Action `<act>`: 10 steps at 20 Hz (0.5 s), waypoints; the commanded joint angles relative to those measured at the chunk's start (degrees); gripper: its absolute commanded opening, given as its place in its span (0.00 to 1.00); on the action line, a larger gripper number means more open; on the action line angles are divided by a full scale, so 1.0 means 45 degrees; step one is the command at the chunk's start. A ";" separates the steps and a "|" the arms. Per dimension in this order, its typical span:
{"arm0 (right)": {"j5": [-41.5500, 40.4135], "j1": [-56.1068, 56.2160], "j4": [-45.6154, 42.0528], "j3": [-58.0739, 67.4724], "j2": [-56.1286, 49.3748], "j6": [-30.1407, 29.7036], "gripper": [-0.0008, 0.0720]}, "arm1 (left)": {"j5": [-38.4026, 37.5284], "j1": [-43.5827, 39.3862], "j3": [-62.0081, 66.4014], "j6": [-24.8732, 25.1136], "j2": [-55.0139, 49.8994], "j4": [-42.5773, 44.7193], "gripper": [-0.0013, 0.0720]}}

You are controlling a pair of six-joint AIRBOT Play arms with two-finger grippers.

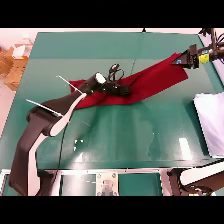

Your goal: Fold the shirts.

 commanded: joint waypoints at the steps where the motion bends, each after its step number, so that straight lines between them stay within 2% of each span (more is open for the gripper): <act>1: 0.0296 0.0000 0.0321 0.0087 0.0486 0.0068 0.03 | 0.0248 -0.0219 0.0019 0.0418 -0.0466 -0.1632 0.05; 5: 0.0301 0.0005 0.0321 0.0083 0.0495 0.0136 0.03 | -0.1404 0.0233 0.0884 0.0442 -0.0248 -0.1651 0.05; 8: 0.0296 0.0068 0.0330 0.0083 0.0510 0.0214 0.03 | -0.3988 0.1307 0.2186 0.0578 0.0316 -0.1574 0.05; 10: 0.0272 0.0437 0.0369 0.0083 0.0510 0.0753 0.03 | -0.5770 0.2346 0.2997 0.0636 0.0996 -0.1122 0.05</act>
